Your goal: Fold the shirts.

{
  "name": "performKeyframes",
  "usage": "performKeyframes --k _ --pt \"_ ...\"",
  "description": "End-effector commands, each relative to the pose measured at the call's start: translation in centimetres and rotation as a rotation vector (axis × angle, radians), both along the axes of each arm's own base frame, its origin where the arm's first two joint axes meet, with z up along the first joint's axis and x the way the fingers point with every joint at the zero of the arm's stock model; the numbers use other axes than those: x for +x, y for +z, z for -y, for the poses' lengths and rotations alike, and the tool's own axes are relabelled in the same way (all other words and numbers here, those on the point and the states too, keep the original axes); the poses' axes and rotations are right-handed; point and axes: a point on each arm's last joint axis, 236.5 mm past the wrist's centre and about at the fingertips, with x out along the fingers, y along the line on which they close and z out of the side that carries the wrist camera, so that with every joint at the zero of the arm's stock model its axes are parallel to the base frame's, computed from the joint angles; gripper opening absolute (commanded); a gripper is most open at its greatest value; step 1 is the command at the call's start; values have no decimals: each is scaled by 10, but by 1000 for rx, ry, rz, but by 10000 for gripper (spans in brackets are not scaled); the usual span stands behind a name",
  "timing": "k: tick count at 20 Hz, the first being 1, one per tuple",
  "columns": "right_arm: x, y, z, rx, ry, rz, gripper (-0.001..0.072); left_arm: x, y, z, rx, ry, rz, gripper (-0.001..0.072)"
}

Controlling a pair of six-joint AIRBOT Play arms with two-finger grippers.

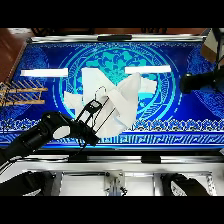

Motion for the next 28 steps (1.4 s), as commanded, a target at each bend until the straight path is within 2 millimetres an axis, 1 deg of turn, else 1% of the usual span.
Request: performKeyframes --k 1,2,3,4,5,6,7,11,14,15,17,19,20,21,23,26,28 --pt "-30 -57 11 -88 556 -277 593 -13 -4 -11 61 -132 -21 36" --pt "-37 -65 -5 -118 817 -295 592 -16 -5 -13 73 -153 -27 36" --pt "-39 -69 -25 -134 1062 -254 592 -18 -6 -15 82 -158 -36 36" --pt "-35 -70 -39 -160 1226 -188 592 -20 -6 -17 91 -161 -46 36" --pt "-26 -71 -46 -214 1317 -137 592 -24 -7 -20 101 -175 -58 36" --pt "-15 -73 -49 -269 1357 -100 592 -26 -8 -22 110 -192 -64 36" --pt "-5 -73 -53 -310 1382 -63 592 -27 -8 -23 113 -199 -66 36" --pt "24 -73 -72 -434 1481 65 592 -25 -8 -21 109 -203 -54 36" --pt "42 -69 -99 -504 1538 170 592 -14 -5 -15 82 -158 -16 36" --pt "45 -68 -109 -509 1551 199 592 -11 -6 -18 94 -136 -10 36" --pt "54 -63 -126 -541 1568 268 592 -5 -7 -33 155 -105 6 36" --pt "70 -51 -140 -604 1551 356 592 -7 -9 -47 215 -110 -7 36" --pt "74 -47 -147 -614 1543 387 592 -9 -10 -50 225 -98 -18 36" --pt "75 -46 -152 -606 1543 404 592 -9 -10 -49 221 -72 -22 36" --pt "74 -55 -159 -584 1561 392 592 -4 -7 -44 197 -57 -4 36" --pt "79 -70 -165 -547 1572 379 592 16 10 -22 109 -49 84 36" --pt "83 -77 -167 -540 1583 377 592 21 18 -17 94 -69 109 36"
